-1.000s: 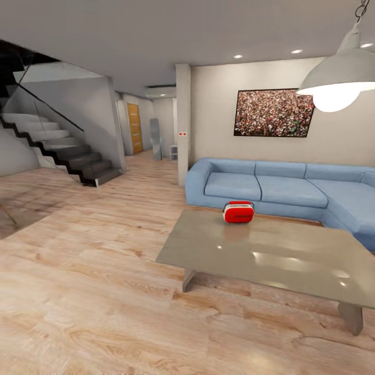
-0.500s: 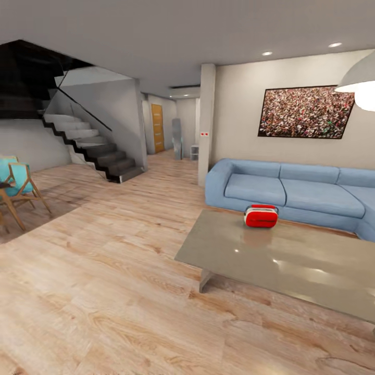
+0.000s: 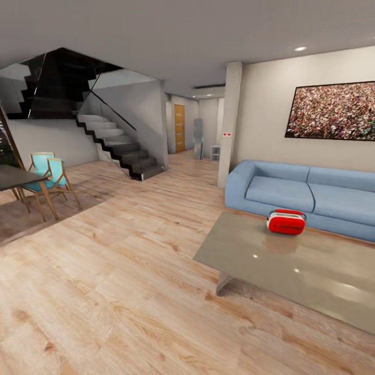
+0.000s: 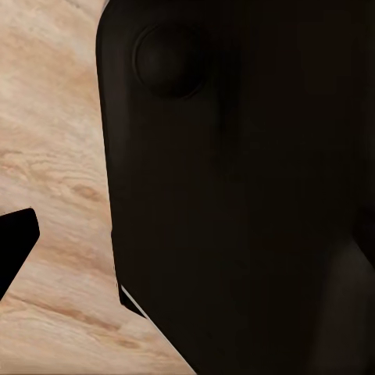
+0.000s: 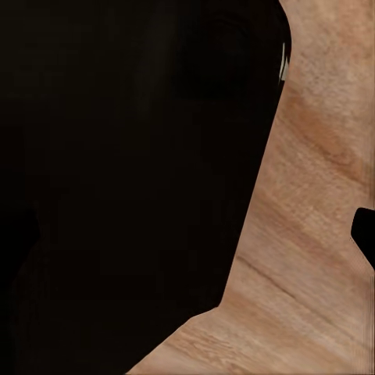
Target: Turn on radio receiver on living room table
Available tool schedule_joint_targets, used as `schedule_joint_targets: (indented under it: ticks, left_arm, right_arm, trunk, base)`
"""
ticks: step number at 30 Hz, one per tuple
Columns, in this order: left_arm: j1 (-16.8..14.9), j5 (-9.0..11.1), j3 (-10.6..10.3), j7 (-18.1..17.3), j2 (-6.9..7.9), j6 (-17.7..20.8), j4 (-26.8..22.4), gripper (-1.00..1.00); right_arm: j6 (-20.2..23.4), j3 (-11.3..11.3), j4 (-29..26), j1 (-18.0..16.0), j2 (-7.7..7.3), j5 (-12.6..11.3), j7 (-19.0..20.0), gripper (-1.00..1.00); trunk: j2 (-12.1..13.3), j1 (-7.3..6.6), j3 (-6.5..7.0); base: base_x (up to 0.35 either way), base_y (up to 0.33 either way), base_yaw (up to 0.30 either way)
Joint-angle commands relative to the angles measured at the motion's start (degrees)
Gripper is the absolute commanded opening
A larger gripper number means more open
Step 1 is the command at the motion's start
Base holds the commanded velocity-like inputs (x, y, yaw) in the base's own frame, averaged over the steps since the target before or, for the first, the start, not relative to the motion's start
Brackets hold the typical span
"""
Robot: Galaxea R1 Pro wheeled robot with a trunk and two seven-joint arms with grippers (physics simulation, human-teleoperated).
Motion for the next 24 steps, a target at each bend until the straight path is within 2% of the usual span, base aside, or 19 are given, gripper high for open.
schedule_joint_targets:
  ticks: [1, 24]
  left_arm:
    - [0.0, 0.0, -0.05, -0.08, 0.03, 0.02, 0.0, 1.0]
    - [0.0, 0.0, -0.01, 0.0, 0.09, 0.09, 0.0, 1.0]
  right_arm:
    - [0.0, 0.0, 0.0, 0.0, -0.05, -0.23, 0.11, 1.0]
    - [0.0, 0.59, 0.0, 0.0, -0.09, 0.28, 0.62, 1.0]
  trunk:
    - [0.0, 0.0, 0.0]
    - [0.0, 0.0, 0.0]
  base:
    - [0.14, 0.04, 0.113]
    - [0.3, 0.11, 0.01]
